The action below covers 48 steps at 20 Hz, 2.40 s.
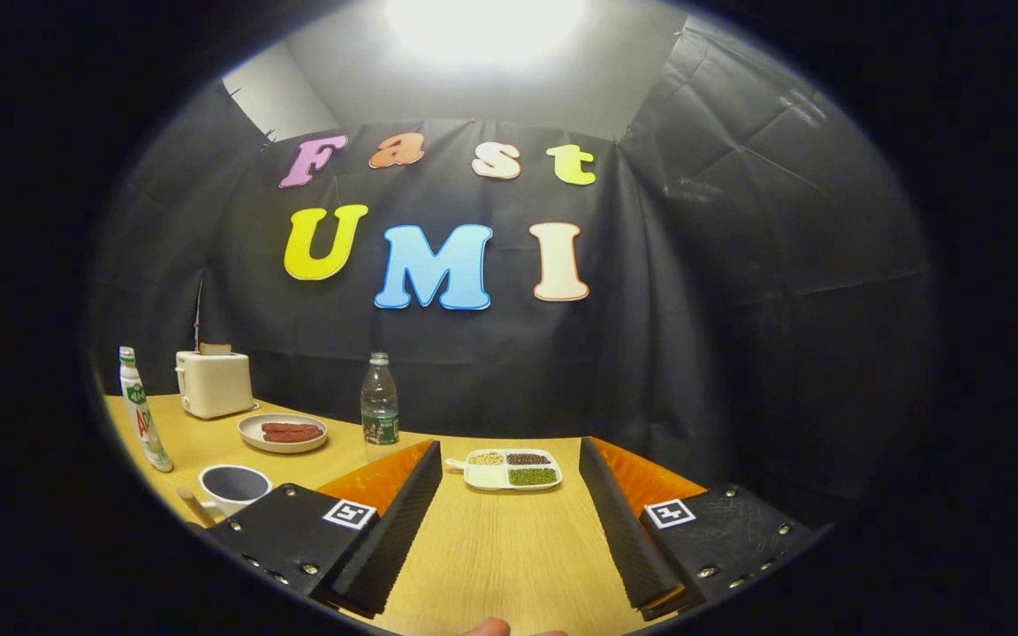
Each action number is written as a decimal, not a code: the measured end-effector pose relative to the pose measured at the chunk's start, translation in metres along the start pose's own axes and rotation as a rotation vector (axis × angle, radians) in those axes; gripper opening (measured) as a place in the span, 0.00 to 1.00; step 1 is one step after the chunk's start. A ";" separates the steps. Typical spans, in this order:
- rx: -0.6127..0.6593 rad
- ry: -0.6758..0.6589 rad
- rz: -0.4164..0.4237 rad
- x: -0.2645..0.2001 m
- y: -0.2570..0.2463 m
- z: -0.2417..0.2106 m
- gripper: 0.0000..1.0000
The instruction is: Take the bottle from table, then pour the juice into the cup, finally place the bottle on the coaster
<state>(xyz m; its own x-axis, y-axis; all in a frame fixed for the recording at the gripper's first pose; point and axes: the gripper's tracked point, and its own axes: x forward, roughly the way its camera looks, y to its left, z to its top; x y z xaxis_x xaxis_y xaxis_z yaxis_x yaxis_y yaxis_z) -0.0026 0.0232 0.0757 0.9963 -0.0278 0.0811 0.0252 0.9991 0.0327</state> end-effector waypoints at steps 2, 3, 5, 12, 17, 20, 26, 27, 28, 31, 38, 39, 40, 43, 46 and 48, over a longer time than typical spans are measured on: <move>0.011 -0.014 0.009 -0.016 0.016 0.024 0.95; 0.019 -0.025 0.020 -0.024 0.027 0.035 0.95; 0.032 -0.042 0.034 -0.038 0.051 0.057 0.95; 0.074 -0.079 0.199 -0.076 0.187 0.103 0.95; 0.077 -0.100 0.291 -0.097 0.275 0.105 0.95; 0.062 -0.085 0.317 -0.103 0.315 0.093 0.95; 0.025 0.003 0.311 -0.095 0.369 0.056 0.95; 0.014 0.016 0.309 -0.093 0.376 0.049 0.95; 0.002 0.027 0.307 -0.091 0.382 0.043 0.95; -0.036 0.042 0.302 -0.089 0.398 0.029 0.95; -0.025 0.075 0.392 -0.079 0.445 -0.003 0.95; -0.029 0.091 0.403 -0.076 0.450 -0.012 0.95; -0.030 0.101 0.413 -0.074 0.456 -0.017 0.95; -0.026 0.130 0.444 -0.065 0.472 -0.031 0.95; -0.031 0.156 0.463 -0.058 0.483 -0.044 0.95; -0.036 0.179 0.467 -0.055 0.486 -0.054 0.95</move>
<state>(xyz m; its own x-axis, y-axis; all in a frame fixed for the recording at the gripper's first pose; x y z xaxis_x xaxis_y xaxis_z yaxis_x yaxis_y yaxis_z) -0.0412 0.5121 0.0337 0.9003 0.4251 -0.0939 -0.4271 0.9042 -0.0011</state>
